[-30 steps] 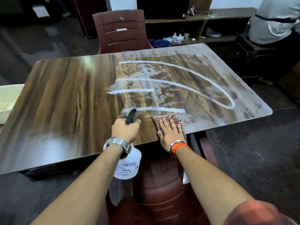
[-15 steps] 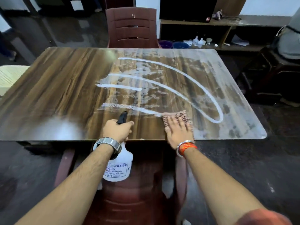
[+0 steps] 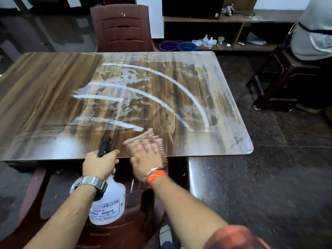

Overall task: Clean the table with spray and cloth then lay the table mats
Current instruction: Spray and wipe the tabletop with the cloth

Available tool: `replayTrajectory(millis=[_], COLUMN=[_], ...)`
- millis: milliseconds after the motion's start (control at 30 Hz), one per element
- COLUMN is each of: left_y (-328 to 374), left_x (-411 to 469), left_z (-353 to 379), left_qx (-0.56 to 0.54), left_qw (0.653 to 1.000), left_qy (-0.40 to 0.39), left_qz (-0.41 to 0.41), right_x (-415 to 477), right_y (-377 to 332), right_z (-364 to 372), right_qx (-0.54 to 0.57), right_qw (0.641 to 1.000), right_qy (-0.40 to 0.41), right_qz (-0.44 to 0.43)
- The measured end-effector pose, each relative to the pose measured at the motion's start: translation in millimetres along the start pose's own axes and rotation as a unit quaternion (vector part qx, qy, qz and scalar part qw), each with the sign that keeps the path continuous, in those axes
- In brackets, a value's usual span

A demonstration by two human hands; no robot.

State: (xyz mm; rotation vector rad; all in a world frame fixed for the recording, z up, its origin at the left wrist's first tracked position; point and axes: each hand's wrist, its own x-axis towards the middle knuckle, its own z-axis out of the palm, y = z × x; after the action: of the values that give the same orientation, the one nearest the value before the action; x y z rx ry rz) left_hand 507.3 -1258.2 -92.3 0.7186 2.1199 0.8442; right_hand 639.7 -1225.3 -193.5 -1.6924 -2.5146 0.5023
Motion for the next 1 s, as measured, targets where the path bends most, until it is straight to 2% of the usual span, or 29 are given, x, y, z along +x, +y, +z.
replayTrajectory(millis=[33, 100, 200, 267, 333, 400, 500, 567, 633, 700, 733, 833, 900, 967, 1000], left_y=[1.1, 2.9, 8.8, 14.2, 20.8, 28.5, 36.8, 40.4, 43.2, 46.1, 47.9, 58.6, 69.8, 80.1, 84.6], left_x=[0.7, 3.8, 7.5, 6.0, 5.6, 6.0, 7.1, 8.0, 10.3, 14.1, 16.1, 18.0, 19.2, 20.8, 21.9], left_z=[-0.1, -0.9, 3.4, 11.3, 21.4, 29.1, 36.6, 39.8, 41.2, 42.9, 45.9, 62.3, 77.3, 91.8, 99.2], left_qx=[0.01, 0.022, 0.006, -0.003, -0.001, 0.005, -0.011, -0.017, -0.014, -0.001, 0.005, 0.02, 0.023, 0.01, 0.006], left_qw=[1.0, 0.999, 1.0, 1.0, 0.999, 0.998, 0.996, 0.995, 0.995, 0.996, 0.996, 0.996, 0.996, 0.997, 0.997], left_qy=[0.009, 0.024, 0.01, -0.017, -0.044, -0.062, -0.081, -0.095, -0.094, -0.089, -0.087, -0.082, -0.081, -0.075, -0.068], left_qz=[0.0, -0.002, -0.006, 0.001, 0.012, 0.021, 0.025, 0.028, 0.031, 0.032, 0.03, 0.029, 0.031, 0.026, 0.023], right_x=[4.3, 11.8, 15.3, 11.0, -2.3, -26.0, -57.1, -63.9, -57.7, -42.6, -32.4, -3.2, 6.3, 10.1, 10.5], right_y=[-19.5, -32.3, -1.0, 43.4, 105.0, 173.5, 258.1, 280.1, 269.9, 233.4, 209.7, 136.1, 114.9, 126.3, 139.9], right_z=[4.4, 8.9, 0.3, -15.0, -32.3, -49.1, -72.0, -80.9, -79.0, -70.2, -63.0, -45.0, -42.4, -46.7, -48.3], right_qx=[-0.005, -0.024, -0.009, 0.003, -0.009, -0.026, -0.01, -0.003, 0.001, -0.015, -0.025, -0.04, -0.047, -0.047, -0.049], right_qw=[0.999, 0.996, 0.998, 1.0, 0.988, 0.965, 0.928, 0.903, 0.891, 0.909, 0.931, 0.992, 0.999, 0.998, 0.998], right_qy=[-0.023, -0.032, -0.012, 0.015, 0.057, 0.087, 0.081, 0.094, 0.1, 0.091, 0.085, 0.021, -0.012, 0.003, 0.012], right_qz=[-0.046, -0.085, -0.058, 0.025, 0.142, 0.244, 0.363, 0.42, 0.442, 0.406, 0.355, 0.116, -0.004, -0.043, -0.032])
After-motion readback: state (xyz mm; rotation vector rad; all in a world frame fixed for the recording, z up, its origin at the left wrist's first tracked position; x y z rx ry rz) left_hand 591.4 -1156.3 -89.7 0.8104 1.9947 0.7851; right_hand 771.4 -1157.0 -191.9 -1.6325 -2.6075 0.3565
